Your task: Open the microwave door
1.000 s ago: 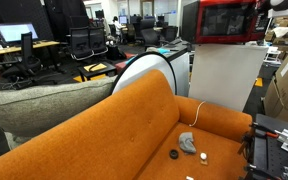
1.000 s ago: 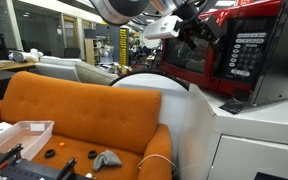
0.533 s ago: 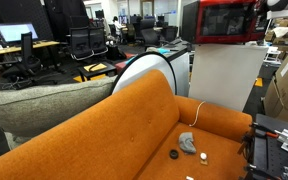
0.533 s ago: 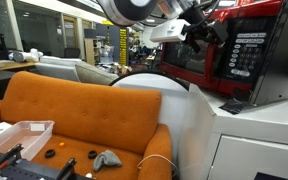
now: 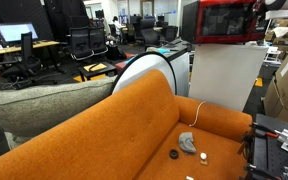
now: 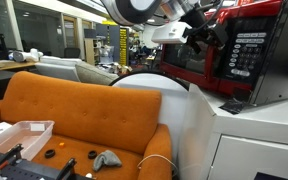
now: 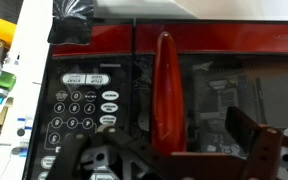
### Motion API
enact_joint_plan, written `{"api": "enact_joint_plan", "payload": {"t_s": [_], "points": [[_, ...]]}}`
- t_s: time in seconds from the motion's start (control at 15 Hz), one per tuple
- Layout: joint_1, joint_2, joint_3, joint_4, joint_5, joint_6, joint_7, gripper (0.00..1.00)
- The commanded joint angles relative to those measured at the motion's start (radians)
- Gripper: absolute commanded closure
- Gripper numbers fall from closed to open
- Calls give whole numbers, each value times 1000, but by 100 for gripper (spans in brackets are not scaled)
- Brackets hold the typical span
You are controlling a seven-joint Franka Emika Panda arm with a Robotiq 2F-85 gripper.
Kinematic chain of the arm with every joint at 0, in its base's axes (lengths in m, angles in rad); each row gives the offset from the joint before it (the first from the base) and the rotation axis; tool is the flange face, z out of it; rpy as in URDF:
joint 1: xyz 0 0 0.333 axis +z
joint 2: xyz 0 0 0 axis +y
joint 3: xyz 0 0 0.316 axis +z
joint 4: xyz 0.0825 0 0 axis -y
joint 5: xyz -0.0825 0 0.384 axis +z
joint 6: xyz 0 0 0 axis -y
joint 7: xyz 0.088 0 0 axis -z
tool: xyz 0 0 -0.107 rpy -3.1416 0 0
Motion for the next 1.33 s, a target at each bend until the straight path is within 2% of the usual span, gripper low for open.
{"api": "enact_joint_plan", "payload": {"t_s": [0.0,0.07,0.67,1.27], "points": [[40,22,-32,27,58,-13,-48,27],[47,23,-36,27,66,-14,-53,30],[78,42,-81,46,111,-29,-72,95],[99,-4,-101,0,99,-21,-101,92]]}}
